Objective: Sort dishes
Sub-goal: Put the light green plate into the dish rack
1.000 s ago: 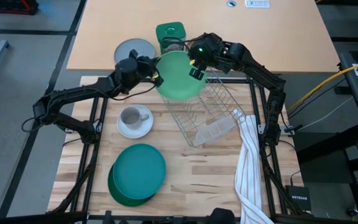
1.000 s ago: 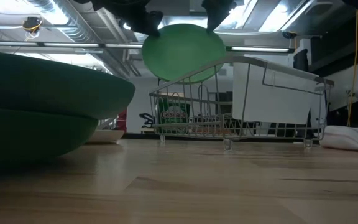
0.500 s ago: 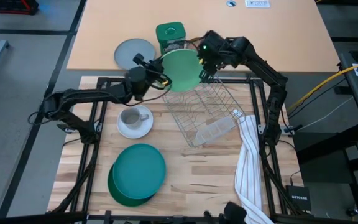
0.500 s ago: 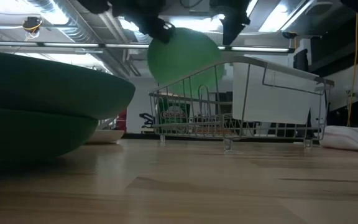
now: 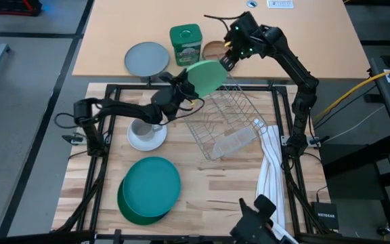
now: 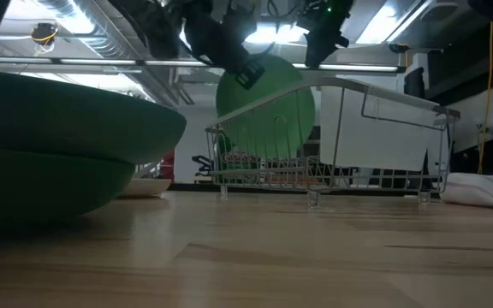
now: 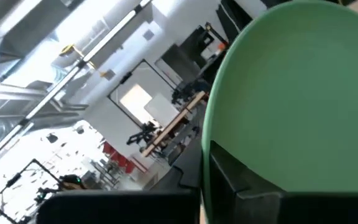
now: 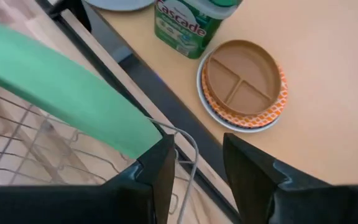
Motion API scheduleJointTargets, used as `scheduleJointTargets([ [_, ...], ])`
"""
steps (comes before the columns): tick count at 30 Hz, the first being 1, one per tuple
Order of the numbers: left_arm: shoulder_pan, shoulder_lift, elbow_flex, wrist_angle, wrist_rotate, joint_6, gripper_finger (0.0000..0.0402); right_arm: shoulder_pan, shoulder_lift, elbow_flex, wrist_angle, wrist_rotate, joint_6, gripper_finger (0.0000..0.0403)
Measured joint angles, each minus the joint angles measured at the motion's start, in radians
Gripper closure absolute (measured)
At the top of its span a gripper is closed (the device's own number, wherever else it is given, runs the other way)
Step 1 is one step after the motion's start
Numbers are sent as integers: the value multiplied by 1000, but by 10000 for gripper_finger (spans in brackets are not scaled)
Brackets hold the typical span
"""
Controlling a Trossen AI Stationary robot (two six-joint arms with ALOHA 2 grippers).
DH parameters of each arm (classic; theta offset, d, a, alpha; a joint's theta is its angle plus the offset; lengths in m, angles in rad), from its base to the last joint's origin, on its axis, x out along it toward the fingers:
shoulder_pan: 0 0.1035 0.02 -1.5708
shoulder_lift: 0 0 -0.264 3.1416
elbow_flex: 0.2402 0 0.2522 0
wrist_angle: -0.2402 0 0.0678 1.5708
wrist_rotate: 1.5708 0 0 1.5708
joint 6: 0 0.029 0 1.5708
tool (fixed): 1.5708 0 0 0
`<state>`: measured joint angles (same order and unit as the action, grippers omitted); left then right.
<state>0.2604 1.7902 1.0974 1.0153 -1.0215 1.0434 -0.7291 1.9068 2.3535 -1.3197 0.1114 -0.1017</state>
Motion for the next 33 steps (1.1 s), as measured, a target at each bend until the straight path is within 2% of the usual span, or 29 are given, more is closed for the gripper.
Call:
scheduleJointTargets([
  [3, -7, 43, 7, 93, -2, 72, 401, -8, 0, 0, 12, -37, -9, 265],
  [7, -14, 74, 16, 128, 0, 143, 401, -5, -1, -34, 37, -45, -37, 265],
  [15, -29, 105, 16, 106, -27, 184, 401, -5, 0, -216, 65, -117, -130, 265],
  [20, -46, 108, 14, -7, -47, 119, 401, -5, 0, -354, 123, -125, -168, 265],
  [25, -49, 101, 19, -149, -31, 22, 394, -7, -2, -427, 164, -114, -168, 265],
  [33, -26, 102, 15, -139, -1, -54, 370, -6, -2, -436, 173, -107, -168, 265],
])
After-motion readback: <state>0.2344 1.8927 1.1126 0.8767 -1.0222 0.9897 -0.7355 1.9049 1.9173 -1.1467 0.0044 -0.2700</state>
